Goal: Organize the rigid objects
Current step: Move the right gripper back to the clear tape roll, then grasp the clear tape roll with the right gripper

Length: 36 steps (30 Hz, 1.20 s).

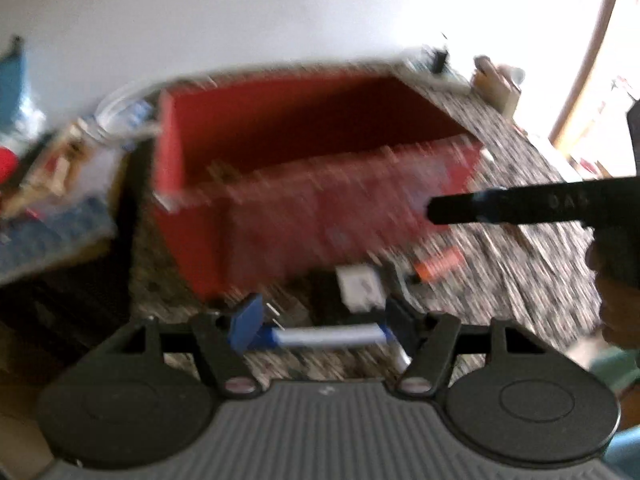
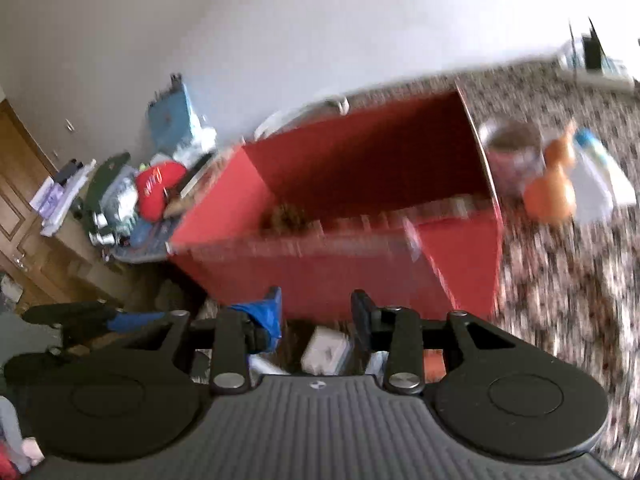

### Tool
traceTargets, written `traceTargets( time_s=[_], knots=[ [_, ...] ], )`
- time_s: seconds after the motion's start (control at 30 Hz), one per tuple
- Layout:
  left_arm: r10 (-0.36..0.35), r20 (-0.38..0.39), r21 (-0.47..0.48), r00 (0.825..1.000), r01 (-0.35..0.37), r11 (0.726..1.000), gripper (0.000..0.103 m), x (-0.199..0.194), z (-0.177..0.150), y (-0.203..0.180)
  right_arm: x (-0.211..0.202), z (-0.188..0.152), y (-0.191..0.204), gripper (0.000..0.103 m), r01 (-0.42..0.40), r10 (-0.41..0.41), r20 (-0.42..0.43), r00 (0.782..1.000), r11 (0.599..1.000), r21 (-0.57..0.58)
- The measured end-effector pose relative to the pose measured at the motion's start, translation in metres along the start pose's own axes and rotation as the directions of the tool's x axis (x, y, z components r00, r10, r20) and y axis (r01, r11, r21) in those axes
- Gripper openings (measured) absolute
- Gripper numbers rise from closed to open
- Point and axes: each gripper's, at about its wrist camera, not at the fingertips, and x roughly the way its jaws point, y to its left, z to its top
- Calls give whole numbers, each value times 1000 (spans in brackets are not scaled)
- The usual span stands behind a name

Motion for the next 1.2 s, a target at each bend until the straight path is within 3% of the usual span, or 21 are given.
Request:
traceTargets(
  time_s=[0.2,0.37,0.5,0.83,1.2],
  knots=[
    [-48,-143,26,989,52,998,68,36,-26,-24,10,-38,-11,22,37,-32,-117,993,998,41],
    [-67,-198,24,978,73,997,68,51,-32,-34,14,-55,-11,22,77,-68,-154,986,996,52],
    [-84,-227,27,970,93,995,69,59,-31,-42,17,-61,-16,21,82,-65,-182,981,993,85],
    [-51,-278,63,959,72,995,69,77,-27,-57,19,-68,-21,21,74,-48,-200,979,989,129],
    [-22,-279,52,960,38,998,69,83,-23,-59,20,-70,-30,21,83,-42,-215,976,979,185]
  ],
)
